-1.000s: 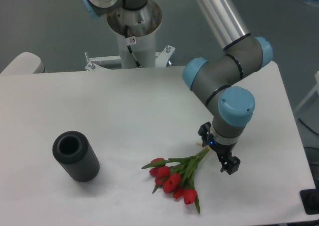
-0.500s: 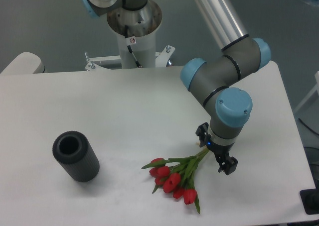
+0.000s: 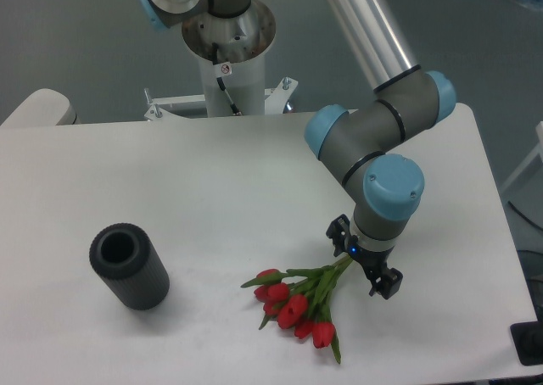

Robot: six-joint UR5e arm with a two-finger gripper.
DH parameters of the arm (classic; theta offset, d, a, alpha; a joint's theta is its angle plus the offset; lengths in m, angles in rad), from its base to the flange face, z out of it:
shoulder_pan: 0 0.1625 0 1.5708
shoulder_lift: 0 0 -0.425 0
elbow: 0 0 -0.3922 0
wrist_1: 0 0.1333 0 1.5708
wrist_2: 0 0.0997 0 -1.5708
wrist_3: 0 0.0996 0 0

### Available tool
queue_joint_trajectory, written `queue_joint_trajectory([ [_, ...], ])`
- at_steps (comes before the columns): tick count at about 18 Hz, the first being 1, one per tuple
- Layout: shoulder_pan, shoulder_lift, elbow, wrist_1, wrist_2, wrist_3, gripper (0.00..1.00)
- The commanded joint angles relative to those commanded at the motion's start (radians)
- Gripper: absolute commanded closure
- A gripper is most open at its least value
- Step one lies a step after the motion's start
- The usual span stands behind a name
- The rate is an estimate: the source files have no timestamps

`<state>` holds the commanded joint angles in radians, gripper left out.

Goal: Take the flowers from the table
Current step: 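Lower the open gripper onto the green tulip stems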

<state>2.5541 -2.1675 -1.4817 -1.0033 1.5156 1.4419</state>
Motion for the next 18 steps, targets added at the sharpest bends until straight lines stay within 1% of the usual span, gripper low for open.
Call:
queue_joint_trajectory([
  [6, -0.003, 0.002, -0.06, 0.074, 0.002, -0.035, 0.0],
  [12, -0.011, -0.002, -0.084, 0.089, 0.002, -0.046, 0.0],
  [15, -0.029, -0.009, -0.1, 0.155, 0.002, -0.098, 0.0],
  [16, -0.034, -0.012, -0.103, 0.169, 0.003, -0.115, 0.0],
  [18, -0.049, -0.017, -0.107, 0.17, 0.006, -0.138, 0.0],
])
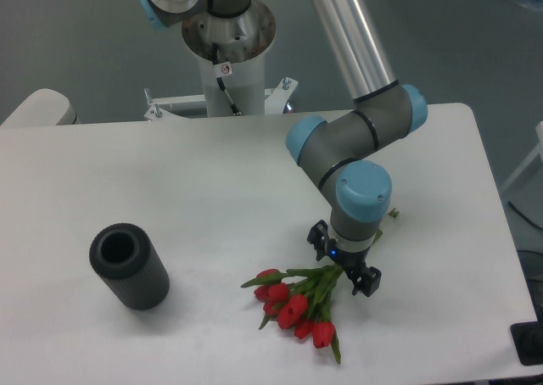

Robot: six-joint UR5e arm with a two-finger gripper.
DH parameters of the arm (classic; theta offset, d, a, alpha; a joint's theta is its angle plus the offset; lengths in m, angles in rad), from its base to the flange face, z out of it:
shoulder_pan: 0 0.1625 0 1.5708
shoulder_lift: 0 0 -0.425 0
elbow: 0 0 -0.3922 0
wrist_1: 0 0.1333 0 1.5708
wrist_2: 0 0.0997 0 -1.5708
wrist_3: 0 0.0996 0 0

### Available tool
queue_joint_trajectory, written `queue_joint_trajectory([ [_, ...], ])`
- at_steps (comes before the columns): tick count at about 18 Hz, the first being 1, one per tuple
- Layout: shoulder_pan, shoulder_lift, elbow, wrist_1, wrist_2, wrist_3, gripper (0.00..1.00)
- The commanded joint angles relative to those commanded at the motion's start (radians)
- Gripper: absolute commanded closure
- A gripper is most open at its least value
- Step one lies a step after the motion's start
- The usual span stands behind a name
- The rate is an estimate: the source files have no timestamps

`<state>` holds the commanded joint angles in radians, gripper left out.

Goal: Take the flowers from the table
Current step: 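Lower the open gripper onto the green tulip stems, then close the gripper around the tulip stems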

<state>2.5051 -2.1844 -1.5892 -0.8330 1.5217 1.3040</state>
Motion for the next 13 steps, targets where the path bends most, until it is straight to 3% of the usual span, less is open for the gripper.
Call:
queue_joint_trajectory([
  [3, -0.005, -0.005, 0.0, 0.002, -0.002, -0.011, 0.0],
  [4, -0.005, -0.006, 0.0, 0.002, 0.0, -0.009, 0.12],
  [7, -0.003, -0.006, 0.003, 0.0, 0.003, -0.009, 0.63],
  [8, -0.003, -0.005, 0.005, 0.0, 0.003, -0.008, 0.71],
  [10, -0.002, -0.003, 0.012, -0.005, 0.005, -0.002, 0.73],
  [13, 0.003, 0.005, 0.028, -0.011, 0.006, -0.014, 0.9],
])
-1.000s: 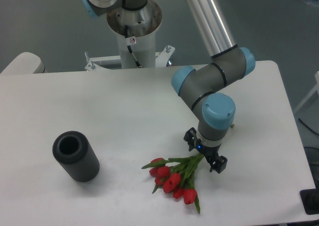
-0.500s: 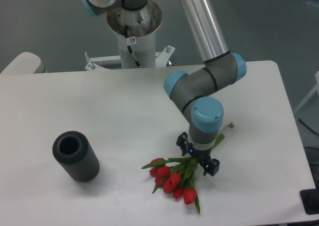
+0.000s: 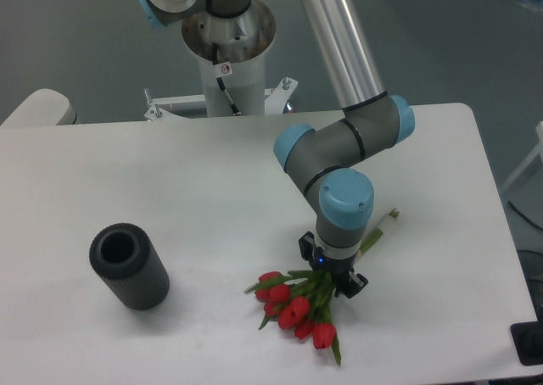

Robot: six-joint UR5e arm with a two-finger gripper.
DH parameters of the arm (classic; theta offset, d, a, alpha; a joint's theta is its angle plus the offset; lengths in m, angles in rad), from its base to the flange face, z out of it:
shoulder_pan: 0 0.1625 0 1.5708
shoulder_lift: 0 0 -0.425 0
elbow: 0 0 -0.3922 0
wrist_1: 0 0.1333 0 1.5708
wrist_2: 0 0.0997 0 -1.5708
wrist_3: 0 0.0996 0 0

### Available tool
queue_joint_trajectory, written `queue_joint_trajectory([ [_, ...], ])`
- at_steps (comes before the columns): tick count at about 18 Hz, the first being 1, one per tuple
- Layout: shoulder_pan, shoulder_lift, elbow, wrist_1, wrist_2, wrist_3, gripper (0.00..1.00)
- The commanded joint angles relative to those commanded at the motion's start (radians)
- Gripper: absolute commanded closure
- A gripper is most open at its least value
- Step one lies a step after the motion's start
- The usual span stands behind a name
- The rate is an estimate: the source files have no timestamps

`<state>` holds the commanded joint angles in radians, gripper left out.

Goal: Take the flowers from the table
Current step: 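Close the gripper around the tulip stems, then lift the gripped tulips up off the table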

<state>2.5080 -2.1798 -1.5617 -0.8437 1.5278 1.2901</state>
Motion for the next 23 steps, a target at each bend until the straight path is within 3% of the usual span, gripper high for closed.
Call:
queue_joint_trajectory([
  [2, 0.008, 0.005, 0.014, -0.006, 0.0, -0.002, 0.98],
  [4, 0.008, 0.008, 0.029, -0.029, -0.002, 0.0, 0.99],
  [9, 0.011, 0.005, 0.153, -0.228, -0.002, 0.0, 0.99],
  [11, 0.011, 0.002, 0.192, -0.277, -0.003, 0.002, 0.98],
  [23, 0.011, -0.006, 0.321, -0.416, -0.005, 0.015, 0.97],
])
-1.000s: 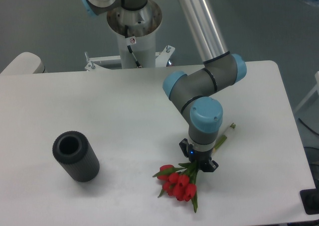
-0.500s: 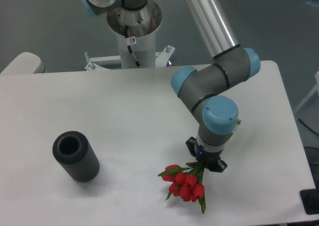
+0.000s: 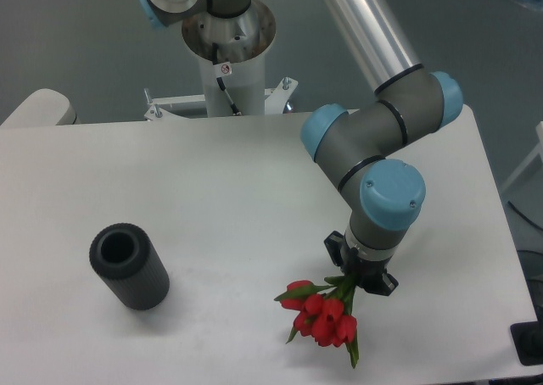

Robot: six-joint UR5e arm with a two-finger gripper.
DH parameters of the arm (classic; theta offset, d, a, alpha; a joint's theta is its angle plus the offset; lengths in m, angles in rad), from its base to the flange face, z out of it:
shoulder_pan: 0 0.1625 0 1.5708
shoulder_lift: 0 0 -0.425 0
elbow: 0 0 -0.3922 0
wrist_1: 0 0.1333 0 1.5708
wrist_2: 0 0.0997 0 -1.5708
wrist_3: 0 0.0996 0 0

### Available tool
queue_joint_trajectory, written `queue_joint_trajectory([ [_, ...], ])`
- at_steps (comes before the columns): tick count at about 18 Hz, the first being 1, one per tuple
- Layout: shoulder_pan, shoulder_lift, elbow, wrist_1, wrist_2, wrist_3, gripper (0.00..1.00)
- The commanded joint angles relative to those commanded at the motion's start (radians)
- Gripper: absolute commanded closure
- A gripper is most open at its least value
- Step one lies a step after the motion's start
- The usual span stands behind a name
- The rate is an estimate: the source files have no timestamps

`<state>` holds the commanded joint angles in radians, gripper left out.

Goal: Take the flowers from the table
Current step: 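Lift the gripped tulips up off the table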

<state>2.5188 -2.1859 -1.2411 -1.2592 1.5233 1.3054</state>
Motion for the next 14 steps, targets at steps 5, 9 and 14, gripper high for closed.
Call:
queue_joint_trajectory([
  [5, -0.011, -0.002, 0.046, -0.035, -0.003, 0.0, 0.97],
  [9, -0.012, -0.002, 0.071, -0.068, -0.002, 0.002, 0.98],
  [14, -0.021, -0.002, 0.069, -0.068, 0.0, 0.0, 0.97],
])
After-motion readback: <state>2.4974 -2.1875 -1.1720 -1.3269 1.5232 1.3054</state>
